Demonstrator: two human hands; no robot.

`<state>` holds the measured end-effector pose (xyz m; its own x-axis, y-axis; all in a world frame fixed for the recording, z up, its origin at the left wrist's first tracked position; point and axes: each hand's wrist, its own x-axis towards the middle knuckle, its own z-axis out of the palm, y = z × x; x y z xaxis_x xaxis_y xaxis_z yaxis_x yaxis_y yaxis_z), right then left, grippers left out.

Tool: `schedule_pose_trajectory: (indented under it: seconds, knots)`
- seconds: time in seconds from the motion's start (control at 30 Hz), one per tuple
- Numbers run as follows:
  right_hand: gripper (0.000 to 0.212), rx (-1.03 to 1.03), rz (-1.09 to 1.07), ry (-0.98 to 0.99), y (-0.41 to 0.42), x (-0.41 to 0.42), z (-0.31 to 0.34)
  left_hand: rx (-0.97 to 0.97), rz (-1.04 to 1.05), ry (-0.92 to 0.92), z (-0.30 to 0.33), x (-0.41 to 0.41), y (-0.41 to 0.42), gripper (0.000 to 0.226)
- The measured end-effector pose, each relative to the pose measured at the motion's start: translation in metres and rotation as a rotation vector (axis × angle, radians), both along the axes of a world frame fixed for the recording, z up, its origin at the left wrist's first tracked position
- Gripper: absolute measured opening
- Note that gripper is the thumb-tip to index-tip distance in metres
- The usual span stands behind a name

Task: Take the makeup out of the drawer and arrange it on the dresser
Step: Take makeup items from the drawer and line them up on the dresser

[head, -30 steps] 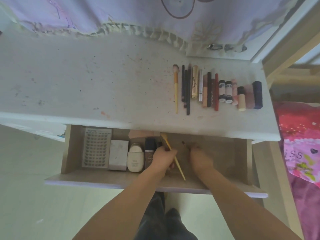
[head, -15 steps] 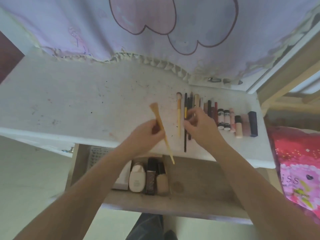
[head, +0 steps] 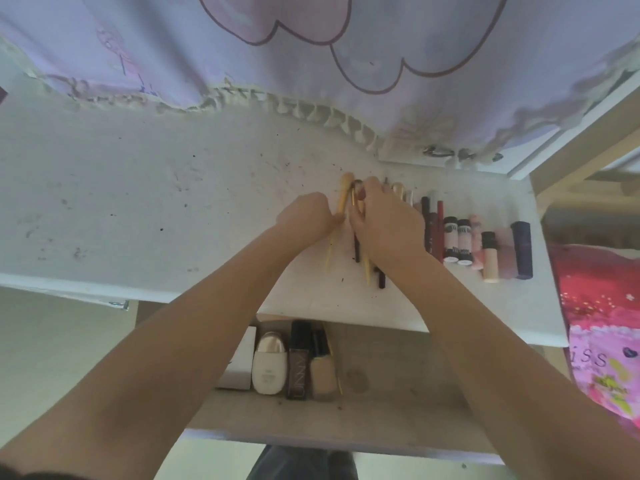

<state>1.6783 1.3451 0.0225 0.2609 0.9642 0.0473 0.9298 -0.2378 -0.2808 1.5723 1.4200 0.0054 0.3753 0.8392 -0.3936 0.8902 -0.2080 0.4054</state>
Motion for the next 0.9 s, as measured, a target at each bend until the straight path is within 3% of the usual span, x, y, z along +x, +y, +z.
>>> schedule_pose_trajectory:
  seconds: [0.1, 0.2, 0.3, 0.33, 0.4, 0.47, 0.57, 0.9]
  knots:
    - [0.018, 0.164, 0.13, 0.273, -0.057, -0.004, 0.007, 0.106, 0.035, -0.187, -0.001, -0.028, -0.043, 0.025]
    - [0.017, -0.115, 0.211, 0.361, -0.13, -0.022, -0.021, 0.073, 0.073, -0.457, -0.017, -0.07, -0.124, 0.02]
    - [0.019, -0.505, 0.146, 0.285, -0.164, -0.035, -0.078, 0.016, -0.113, -0.271, -0.058, -0.093, -0.179, 0.011]
    - [0.021, -0.571, 0.102, 0.283, -0.163, -0.038, -0.094, 0.03, -0.186, -0.177, -0.072, -0.093, -0.186, 0.024]
    - [0.028, -0.585, 0.026, 0.335, -0.152, -0.045, -0.117, 0.058, -0.25, -0.017, -0.093, -0.088, -0.186, 0.044]
    - [0.035, -0.555, -0.017, 0.398, -0.14, -0.053, -0.135, 0.078, -0.267, 0.122, -0.103, -0.076, -0.179, 0.044]
    - [0.03, -0.55, -0.015, 0.329, -0.13, -0.062, -0.15, 0.063, -0.277, 0.253, -0.109, -0.062, -0.174, 0.039]
    - [0.027, -0.57, -0.011, 0.051, -0.142, -0.051, -0.158, -0.108, -0.224, 0.13, -0.106, -0.06, -0.168, 0.056]
